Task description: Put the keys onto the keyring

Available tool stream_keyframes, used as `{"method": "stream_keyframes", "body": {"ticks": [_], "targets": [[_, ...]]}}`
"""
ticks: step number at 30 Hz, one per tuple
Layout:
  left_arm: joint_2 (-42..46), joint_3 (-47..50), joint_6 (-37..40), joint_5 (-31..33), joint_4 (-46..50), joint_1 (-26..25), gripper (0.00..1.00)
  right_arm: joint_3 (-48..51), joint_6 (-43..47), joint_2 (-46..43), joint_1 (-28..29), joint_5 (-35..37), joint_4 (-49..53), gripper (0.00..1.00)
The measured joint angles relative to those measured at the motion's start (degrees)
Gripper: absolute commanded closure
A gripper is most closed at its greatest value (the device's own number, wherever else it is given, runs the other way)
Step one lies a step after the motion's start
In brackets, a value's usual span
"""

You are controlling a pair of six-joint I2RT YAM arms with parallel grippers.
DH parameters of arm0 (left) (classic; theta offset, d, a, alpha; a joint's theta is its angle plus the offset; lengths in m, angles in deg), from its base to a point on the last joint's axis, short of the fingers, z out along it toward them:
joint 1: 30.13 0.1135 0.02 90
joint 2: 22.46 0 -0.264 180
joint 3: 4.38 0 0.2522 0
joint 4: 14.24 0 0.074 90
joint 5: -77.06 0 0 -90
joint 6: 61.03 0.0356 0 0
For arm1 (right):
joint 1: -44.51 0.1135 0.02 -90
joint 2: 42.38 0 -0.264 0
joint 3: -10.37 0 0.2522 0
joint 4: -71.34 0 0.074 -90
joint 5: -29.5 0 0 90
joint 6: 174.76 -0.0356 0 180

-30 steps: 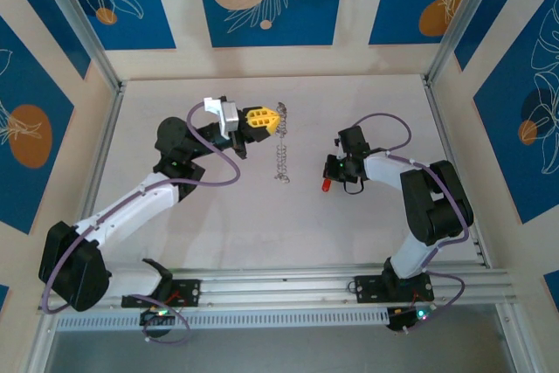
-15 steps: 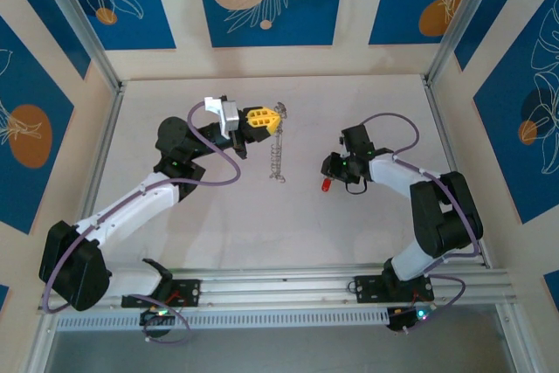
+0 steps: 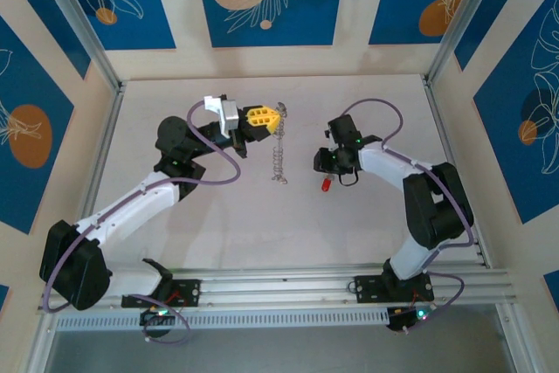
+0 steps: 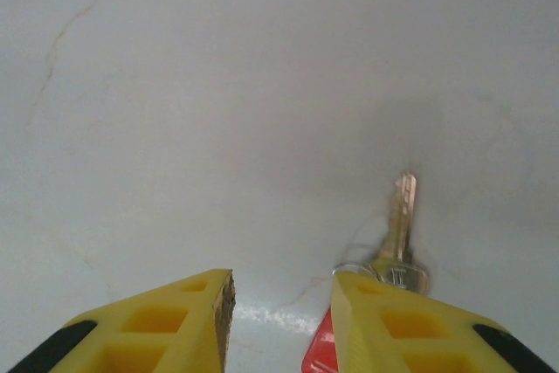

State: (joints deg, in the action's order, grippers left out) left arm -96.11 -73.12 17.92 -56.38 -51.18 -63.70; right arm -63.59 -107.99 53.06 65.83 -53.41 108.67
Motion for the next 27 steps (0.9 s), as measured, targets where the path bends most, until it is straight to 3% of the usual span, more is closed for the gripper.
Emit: {"method": "stream_keyframes", "body": {"ticks": [13, 27], "targets": [[-2.4, -1.3, -1.0, -0.5, -1.0, 0.0, 1.0, -11.0, 17.4, 8.2, 0.9, 1.6, 13.2, 0.67], [-3.7, -2.7, -1.5, -1.1, -2.1, 0.0, 1.0, -11.2, 23.3, 9.4, 1.7, 3.1, 17.2, 0.71]]}}
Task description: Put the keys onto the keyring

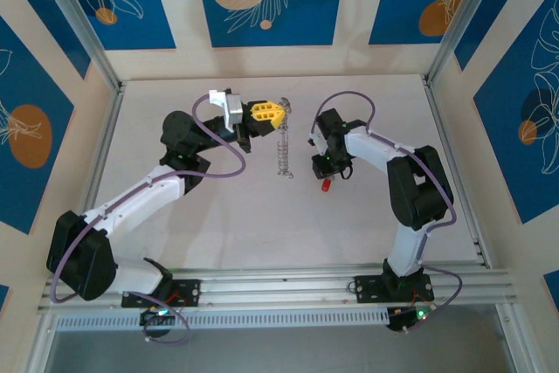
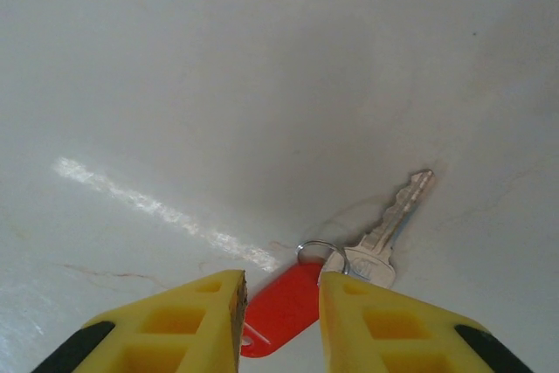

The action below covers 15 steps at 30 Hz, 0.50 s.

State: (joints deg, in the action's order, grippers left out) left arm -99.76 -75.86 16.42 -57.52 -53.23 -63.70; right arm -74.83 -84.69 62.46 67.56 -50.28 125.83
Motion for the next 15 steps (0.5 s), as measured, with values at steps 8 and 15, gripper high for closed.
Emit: {"method": "stream_keyframes", "body": {"ticks": [8, 15], "targets": [[-0.2, 0.0, -0.4, 0.0, 0.0, 0.0, 1.0, 0.6, 1.1, 0.4, 0.0, 0.9, -0.1, 0.71], [-0.2, -0.3, -0.5, -0.2, 0.0, 0.0, 1.0, 1.0, 1.2, 1.6, 0.0, 2.0, -0.3, 0.71]]}}
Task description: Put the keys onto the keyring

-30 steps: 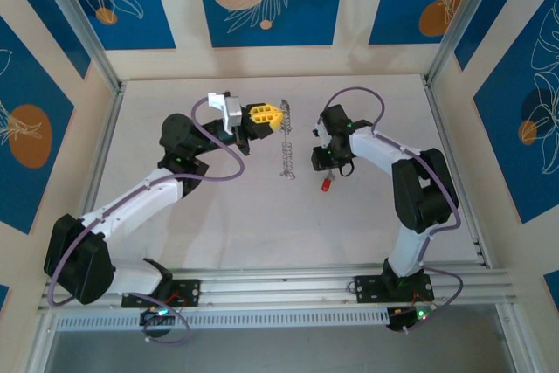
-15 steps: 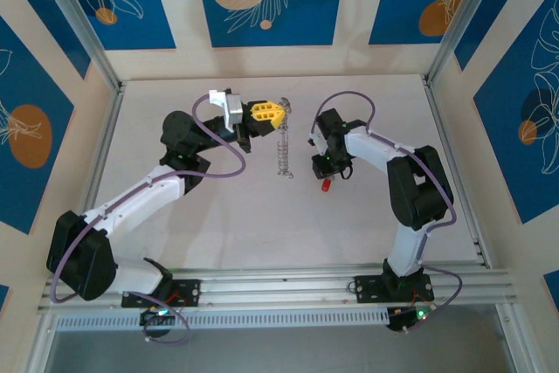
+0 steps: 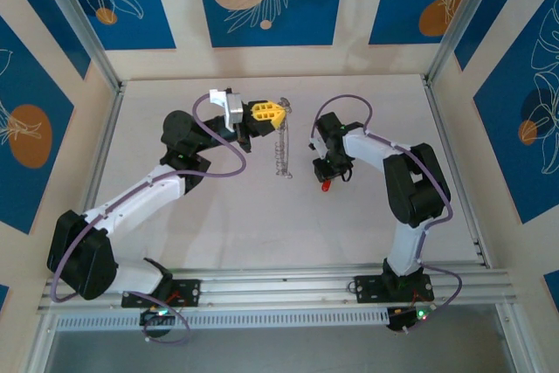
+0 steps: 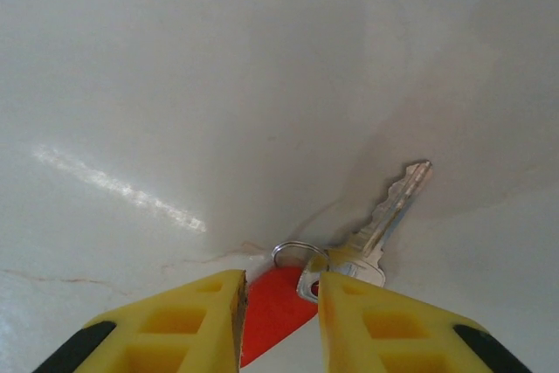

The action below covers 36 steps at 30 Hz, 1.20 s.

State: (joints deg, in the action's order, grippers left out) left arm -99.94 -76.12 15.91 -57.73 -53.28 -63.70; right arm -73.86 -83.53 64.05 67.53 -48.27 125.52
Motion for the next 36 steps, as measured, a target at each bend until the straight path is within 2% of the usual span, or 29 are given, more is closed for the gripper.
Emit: {"method": "stream_keyframes", "body": {"ticks": [8, 21, 25, 32, 36], "targets": [[-1.0, -0.6, -0.2, -0.2, -0.4, 0.0, 1.0, 0.2, 0.1, 0.3, 0.0, 2.1, -0.8, 0.76], [-1.5, -0.7, -0.5, -0.2, -0.5, 0.0, 1.0, 0.3, 0.1, 0.3, 0.0, 2.1, -2.7, 0.76], [-1.5, -0.7, -0.5, -0.2, -0.7, 0.0, 1.0, 0.7, -0.1, 0.3, 0.0, 2.1, -3.1, 0.8], [-1.5, -0.7, -0.6, -0.2, -0.8, 0.0, 1.0, 1.1, -0.1, 0.8, 0.0, 1.9, -3.5, 0.81], [-1.5, -0.7, -0.6, -0.2, -0.8, 0.0, 1.0, 1.1, -0.3, 0.8, 0.0, 1.8, -3.7, 0.88]]}}
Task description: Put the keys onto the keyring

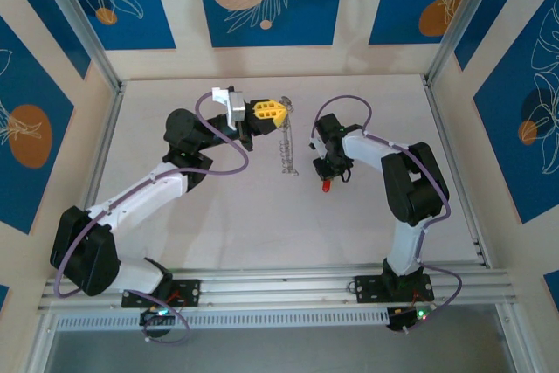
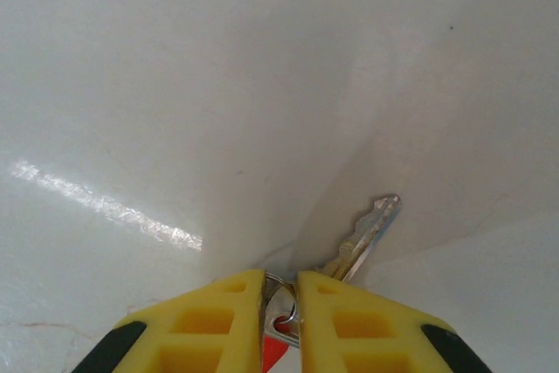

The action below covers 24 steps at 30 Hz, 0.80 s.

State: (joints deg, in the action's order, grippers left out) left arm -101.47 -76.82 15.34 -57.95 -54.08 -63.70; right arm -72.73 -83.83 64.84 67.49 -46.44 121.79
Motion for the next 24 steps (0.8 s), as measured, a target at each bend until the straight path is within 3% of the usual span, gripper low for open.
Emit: {"method": "stream_keyframes", "body": {"ticks": [4, 18, 24], "targets": [[0.0, 0.0, 0.0, 0.0, 0.0, 0.0, 1.0, 0.0, -0.2, 0.0, -0.1, -0.5, -0.4, 1.0], [0.0, 0.0, 0.0, 0.0, 0.0, 0.0, 1.0, 1.3, -2.9, -4.4, -2.5, -7.4, -1.6, 1.0], [0.0, 0.0, 0.0, 0.0, -0.2, 0.0, 1.0, 1.3, -3.6, -4.7, -2.2, -8.1, -1.8, 0.78]]}}
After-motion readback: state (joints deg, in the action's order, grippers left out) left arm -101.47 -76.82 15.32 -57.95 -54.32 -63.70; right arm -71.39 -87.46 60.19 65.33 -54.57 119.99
